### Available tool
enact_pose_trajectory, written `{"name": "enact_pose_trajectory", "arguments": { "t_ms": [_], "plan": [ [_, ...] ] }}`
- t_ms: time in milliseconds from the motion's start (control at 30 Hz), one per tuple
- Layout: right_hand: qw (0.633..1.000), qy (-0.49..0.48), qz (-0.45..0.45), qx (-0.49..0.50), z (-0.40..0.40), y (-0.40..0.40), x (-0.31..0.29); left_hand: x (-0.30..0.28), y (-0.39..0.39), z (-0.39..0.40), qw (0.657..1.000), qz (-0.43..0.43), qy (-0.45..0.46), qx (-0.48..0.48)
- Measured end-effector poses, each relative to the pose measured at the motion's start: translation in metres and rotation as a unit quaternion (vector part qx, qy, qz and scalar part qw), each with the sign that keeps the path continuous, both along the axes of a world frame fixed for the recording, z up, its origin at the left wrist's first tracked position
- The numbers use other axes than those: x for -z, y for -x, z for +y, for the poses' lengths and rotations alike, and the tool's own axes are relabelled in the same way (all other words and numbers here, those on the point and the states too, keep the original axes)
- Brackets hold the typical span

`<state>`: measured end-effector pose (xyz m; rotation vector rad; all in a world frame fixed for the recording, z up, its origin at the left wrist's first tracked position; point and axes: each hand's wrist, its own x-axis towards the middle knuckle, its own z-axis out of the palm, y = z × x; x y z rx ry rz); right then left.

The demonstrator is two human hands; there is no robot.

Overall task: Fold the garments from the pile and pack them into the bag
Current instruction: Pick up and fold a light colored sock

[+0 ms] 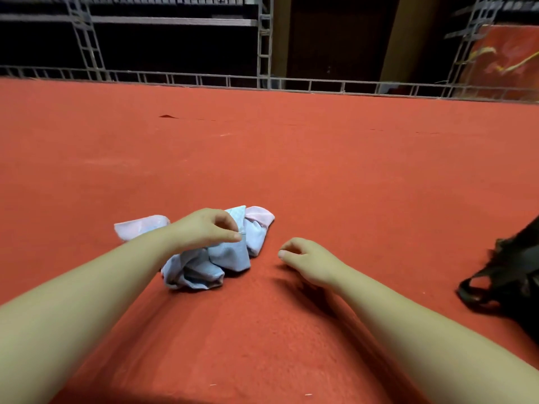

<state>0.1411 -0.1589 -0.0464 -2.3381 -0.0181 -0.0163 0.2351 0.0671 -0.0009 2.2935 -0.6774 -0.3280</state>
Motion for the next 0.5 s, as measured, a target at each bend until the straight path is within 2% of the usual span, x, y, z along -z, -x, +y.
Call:
{"name": "enact_pose_trajectory", "arguments": {
  "t_ms": [167, 300, 400, 500],
  "plan": [
    [0.992, -0.128, -0.018, 0.008, 0.006, 0.005, 0.001, 0.004, 0.012, -0.007, 0.998, 0.006, 0.023, 0.057],
    [0.974, -0.207, -0.087, 0.030, 0.005, 0.013, -0.014, -0.005, 0.030, -0.022, 0.987, 0.064, 0.118, 0.090],
    [0.965, -0.252, -0.072, 0.016, -0.004, 0.017, -0.017, -0.009, 0.047, -0.044, 0.945, 0.169, 0.247, 0.130],
    [0.965, -0.245, -0.097, 0.016, -0.015, 0.015, -0.024, -0.009, 0.064, -0.070, 0.909, 0.224, 0.313, 0.162]
  ]
}}
